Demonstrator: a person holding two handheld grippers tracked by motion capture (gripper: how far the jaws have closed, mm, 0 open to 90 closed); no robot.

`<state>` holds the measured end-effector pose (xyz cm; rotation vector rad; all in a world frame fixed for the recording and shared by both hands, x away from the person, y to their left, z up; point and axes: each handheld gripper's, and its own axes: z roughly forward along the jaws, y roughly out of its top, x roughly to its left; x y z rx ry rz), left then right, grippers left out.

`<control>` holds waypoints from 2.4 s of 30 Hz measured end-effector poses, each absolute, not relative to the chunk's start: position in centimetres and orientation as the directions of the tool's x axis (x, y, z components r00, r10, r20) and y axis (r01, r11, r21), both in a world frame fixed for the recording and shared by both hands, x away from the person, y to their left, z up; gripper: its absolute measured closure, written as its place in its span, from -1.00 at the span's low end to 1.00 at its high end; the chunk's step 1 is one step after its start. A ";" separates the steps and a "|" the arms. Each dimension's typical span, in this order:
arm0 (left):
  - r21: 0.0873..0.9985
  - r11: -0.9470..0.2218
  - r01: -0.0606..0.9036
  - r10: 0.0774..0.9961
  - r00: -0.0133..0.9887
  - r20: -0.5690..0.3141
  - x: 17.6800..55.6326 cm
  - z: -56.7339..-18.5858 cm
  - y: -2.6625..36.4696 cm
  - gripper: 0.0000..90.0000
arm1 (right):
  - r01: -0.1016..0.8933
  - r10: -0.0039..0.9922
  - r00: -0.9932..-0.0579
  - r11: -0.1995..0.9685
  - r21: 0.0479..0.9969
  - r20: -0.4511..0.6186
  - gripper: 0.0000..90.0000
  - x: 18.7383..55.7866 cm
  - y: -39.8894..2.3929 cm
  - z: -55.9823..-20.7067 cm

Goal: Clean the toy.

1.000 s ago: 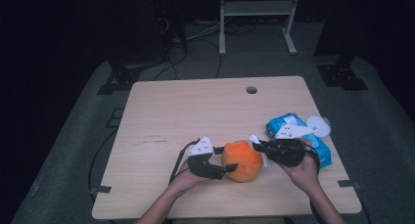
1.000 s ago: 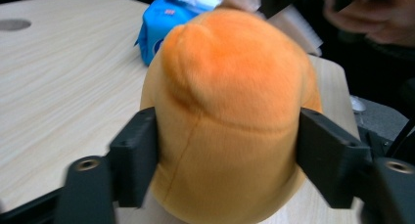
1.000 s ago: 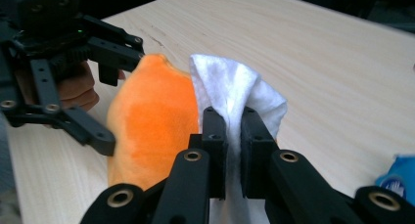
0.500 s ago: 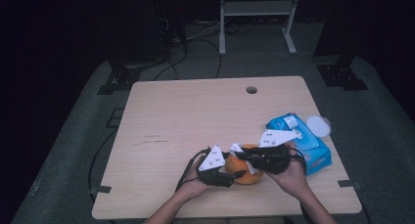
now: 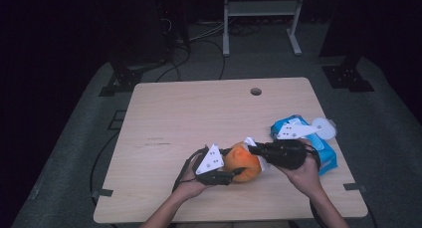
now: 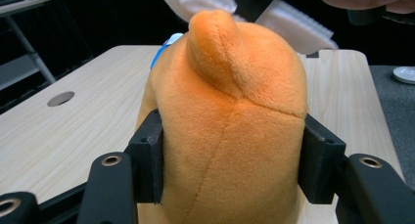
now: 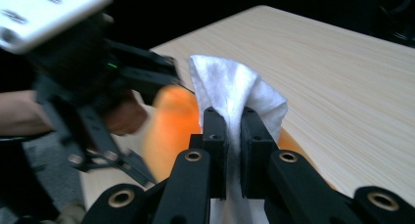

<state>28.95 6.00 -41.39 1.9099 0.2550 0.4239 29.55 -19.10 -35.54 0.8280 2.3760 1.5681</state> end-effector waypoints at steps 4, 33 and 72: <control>0.934 -0.354 -0.036 0.385 0.905 0.180 29.0 -40.8 6.5 -0.11 | 0.344 0.536 -0.831 0.284 0.895 0.149 0.84 29.8 -19.4 -35.2; 0.909 -0.415 -0.042 0.462 0.851 0.250 30.1 -40.0 8.4 -0.11 | 0.430 0.576 -0.790 0.274 0.860 0.212 0.84 31.2 -20.2 -37.5; 0.818 -0.572 0.069 0.172 0.984 0.037 30.7 -42.0 4.8 -0.70 | 0.447 0.446 -0.860 0.421 0.790 0.249 0.82 28.7 -20.6 -41.9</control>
